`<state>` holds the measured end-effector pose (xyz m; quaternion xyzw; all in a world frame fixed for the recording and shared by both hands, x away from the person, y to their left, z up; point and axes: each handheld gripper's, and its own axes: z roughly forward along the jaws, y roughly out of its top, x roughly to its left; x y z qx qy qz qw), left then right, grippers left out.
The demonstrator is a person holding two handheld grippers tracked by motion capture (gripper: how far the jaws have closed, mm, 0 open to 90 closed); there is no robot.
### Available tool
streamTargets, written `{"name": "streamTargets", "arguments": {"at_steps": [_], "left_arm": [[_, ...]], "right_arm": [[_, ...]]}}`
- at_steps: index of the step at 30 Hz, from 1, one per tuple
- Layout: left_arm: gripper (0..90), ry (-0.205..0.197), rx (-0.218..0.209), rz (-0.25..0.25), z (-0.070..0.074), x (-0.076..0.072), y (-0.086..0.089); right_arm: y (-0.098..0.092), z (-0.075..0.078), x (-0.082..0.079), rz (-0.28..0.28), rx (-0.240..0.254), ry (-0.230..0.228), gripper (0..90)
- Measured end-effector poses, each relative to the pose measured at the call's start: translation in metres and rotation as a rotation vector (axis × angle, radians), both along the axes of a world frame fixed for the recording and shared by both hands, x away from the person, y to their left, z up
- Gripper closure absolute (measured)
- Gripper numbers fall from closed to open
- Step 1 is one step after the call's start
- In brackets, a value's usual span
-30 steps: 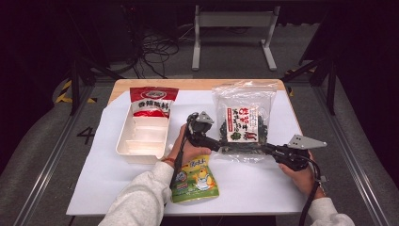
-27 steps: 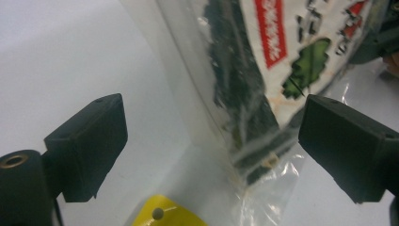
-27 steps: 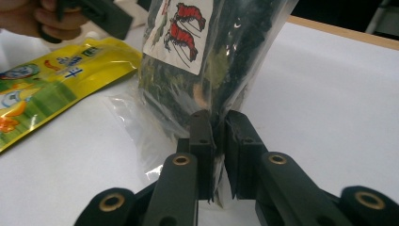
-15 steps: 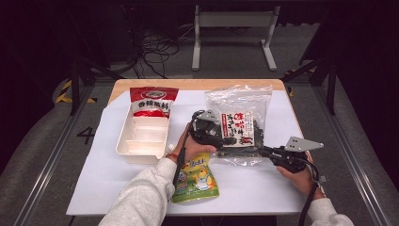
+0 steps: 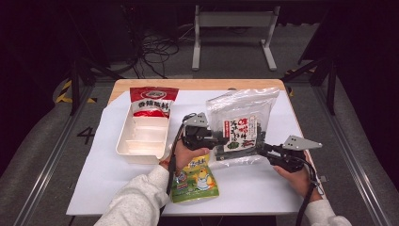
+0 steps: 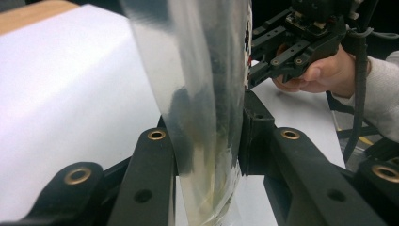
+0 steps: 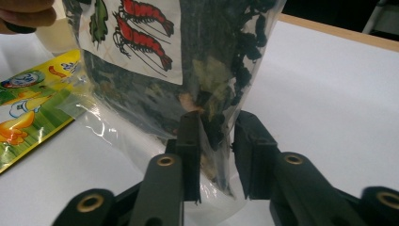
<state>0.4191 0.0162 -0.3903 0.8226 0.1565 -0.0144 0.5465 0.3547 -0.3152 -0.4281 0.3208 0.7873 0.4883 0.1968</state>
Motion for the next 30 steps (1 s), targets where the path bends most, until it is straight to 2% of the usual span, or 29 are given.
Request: {"name": "streamTargets", "arguments": {"at_steps": [5,9,10,13,17,25,28,30], "left_arm": [[72.3,-0.027,-0.014,0.003,0.006,-0.005,0.004],[72.4,-0.053,-0.008,0.003,0.009,-0.008,0.005],[72.5,-0.059,0.004,0.015,0.01,-0.01,0.005],[72.7,-0.056,0.004,0.03,0.01,-0.013,0.01],[72.7,-0.071,0.015,0.039,0.013,-0.015,0.013],[72.9,-0.104,0.008,0.072,0.025,-0.021,0.027],[72.9,-0.124,0.024,0.089,0.032,-0.025,0.037],[72.9,-0.137,0.03,0.102,0.036,-0.028,0.043]], "right_arm": [[0.001,0.004,-0.001,-0.031,0.002,0.001,58.9],[-0.001,0.006,-0.001,-0.02,0.027,0.006,51.4],[-0.001,0.008,-0.002,-0.023,0.024,0.002,48.7],[0.001,0.013,-0.006,-0.019,0.008,-0.023,40.0],[0.001,0.019,-0.011,-0.019,0.012,-0.037,34.1],[-0.007,0.016,-0.018,-0.052,-0.011,-0.012,29.5],[-0.011,0.013,-0.022,-0.063,-0.002,0.005,27.9],[-0.011,0.01,-0.026,-0.066,-0.017,0.013,27.6]]}}
